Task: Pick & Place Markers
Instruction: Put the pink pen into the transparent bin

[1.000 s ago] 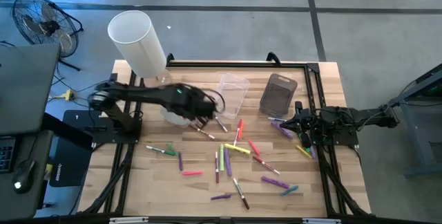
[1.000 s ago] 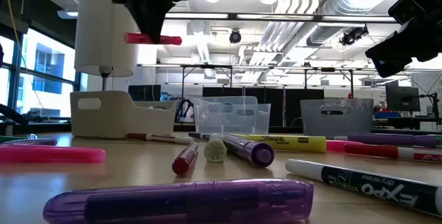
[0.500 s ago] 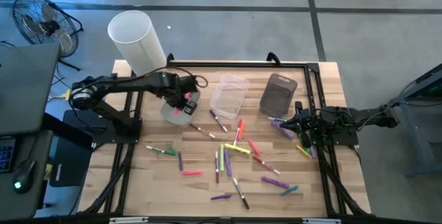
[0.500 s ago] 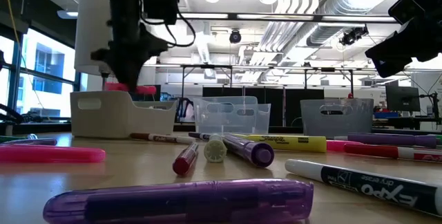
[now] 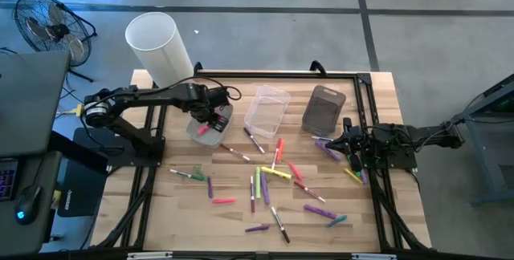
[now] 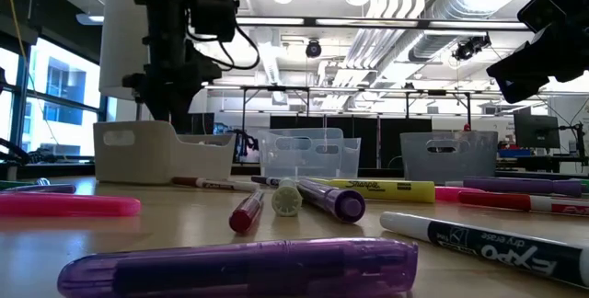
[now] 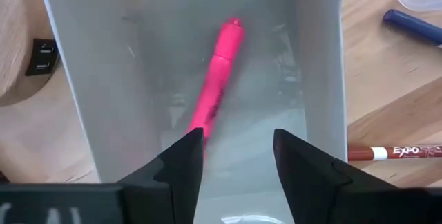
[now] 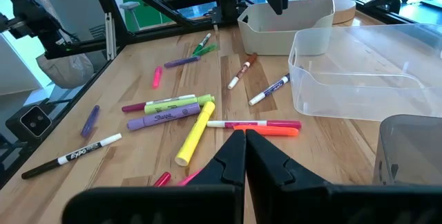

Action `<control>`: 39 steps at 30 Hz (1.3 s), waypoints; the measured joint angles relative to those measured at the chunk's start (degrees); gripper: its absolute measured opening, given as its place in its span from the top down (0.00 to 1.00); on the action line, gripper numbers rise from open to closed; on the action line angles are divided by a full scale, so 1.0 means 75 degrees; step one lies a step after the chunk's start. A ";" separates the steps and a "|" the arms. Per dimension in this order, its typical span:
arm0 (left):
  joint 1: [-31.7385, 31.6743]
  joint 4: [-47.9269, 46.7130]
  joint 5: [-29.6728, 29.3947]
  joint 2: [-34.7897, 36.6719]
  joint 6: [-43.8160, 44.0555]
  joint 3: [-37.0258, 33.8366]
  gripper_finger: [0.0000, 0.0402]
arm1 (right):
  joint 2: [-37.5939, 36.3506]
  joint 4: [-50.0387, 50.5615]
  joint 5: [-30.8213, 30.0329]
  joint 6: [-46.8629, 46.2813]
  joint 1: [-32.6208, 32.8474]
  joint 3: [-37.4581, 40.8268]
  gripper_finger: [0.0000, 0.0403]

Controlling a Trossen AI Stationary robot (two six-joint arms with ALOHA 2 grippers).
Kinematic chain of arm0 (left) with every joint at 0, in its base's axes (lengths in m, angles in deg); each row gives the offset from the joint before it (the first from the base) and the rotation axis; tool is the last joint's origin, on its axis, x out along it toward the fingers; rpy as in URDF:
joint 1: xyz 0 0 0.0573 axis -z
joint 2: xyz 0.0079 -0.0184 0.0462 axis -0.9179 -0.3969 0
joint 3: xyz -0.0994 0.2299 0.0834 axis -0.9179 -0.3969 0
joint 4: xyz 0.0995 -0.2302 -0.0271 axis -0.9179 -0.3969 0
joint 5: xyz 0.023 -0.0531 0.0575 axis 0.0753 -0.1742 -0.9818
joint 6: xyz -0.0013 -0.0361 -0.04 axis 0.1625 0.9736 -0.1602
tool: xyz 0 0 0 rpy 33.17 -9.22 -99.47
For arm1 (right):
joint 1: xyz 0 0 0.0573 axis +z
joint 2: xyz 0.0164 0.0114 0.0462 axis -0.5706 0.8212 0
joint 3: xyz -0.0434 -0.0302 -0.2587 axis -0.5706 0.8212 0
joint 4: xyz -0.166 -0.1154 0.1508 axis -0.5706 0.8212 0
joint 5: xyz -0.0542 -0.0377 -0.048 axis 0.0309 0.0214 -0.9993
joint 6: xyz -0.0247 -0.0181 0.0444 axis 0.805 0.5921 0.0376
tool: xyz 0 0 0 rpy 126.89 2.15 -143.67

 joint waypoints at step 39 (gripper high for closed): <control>0.3898 0.1411 -0.0920 -0.0176 0.1607 0.2911 0.99 | -0.0003 0.0003 -0.0032 0.1381 0.0003 -0.0002 1.00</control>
